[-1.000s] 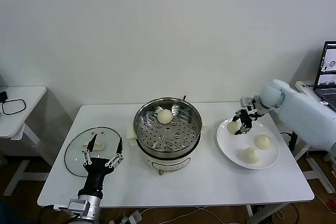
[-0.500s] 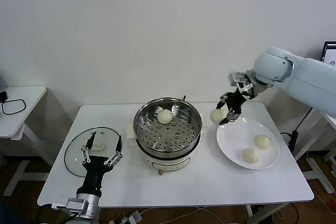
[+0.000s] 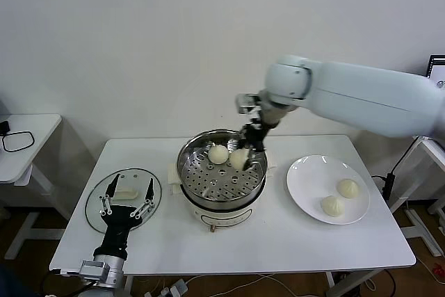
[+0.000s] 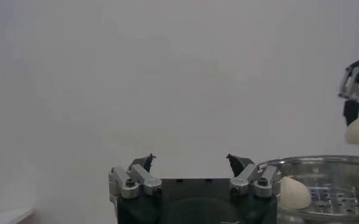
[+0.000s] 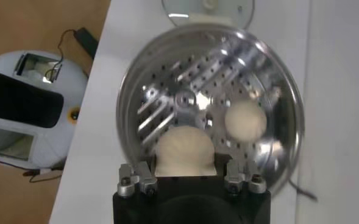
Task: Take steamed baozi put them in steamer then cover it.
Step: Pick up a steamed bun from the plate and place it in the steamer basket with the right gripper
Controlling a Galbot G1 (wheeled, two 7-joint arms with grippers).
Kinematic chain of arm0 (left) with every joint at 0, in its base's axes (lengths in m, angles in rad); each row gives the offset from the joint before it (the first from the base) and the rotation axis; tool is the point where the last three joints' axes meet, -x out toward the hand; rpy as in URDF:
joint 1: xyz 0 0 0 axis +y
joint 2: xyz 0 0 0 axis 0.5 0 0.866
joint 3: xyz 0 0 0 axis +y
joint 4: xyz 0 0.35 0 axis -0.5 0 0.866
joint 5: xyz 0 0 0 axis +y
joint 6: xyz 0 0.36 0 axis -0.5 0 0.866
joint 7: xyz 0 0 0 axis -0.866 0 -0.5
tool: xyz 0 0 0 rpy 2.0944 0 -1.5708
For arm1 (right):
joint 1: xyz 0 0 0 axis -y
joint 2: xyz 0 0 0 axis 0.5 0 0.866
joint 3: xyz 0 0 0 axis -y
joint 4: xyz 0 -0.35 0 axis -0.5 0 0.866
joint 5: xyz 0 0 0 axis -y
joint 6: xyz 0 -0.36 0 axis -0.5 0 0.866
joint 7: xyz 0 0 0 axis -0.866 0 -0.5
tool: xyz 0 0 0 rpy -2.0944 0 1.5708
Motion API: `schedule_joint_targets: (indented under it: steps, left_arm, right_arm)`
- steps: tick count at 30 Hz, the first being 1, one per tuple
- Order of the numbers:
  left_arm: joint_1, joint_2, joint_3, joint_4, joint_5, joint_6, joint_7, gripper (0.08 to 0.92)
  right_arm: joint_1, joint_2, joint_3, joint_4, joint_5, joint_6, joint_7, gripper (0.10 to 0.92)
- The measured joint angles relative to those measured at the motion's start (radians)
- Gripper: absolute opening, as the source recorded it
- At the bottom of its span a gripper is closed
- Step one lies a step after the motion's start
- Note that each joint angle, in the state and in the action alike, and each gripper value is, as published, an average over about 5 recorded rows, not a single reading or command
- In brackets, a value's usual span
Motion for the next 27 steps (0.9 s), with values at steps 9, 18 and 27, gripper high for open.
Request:
schedule_joint_targets:
  steps: [9,18,27]
  left_arm:
    - [0.000,0.001,-0.025,0.002,-0.005,0.000,0.005,0.823]
    - [0.002,0.001,-0.042,0.002,-0.010,-0.002,0.009,0.823]
    - [0.004,0.001,-0.043,0.004,-0.011,-0.003,0.010,0.823]
  right_arm:
    - [-0.102,0.198,0.033,-0.200,-0.050,-0.002,-0.015,0.651]
    - [-0.182,0.324,0.047,-0.352,-0.113,0.006,-0.024,0.677]
    - [-0.192,0.332,0.058,-0.376,-0.130,0.011,-0.037,0.820]
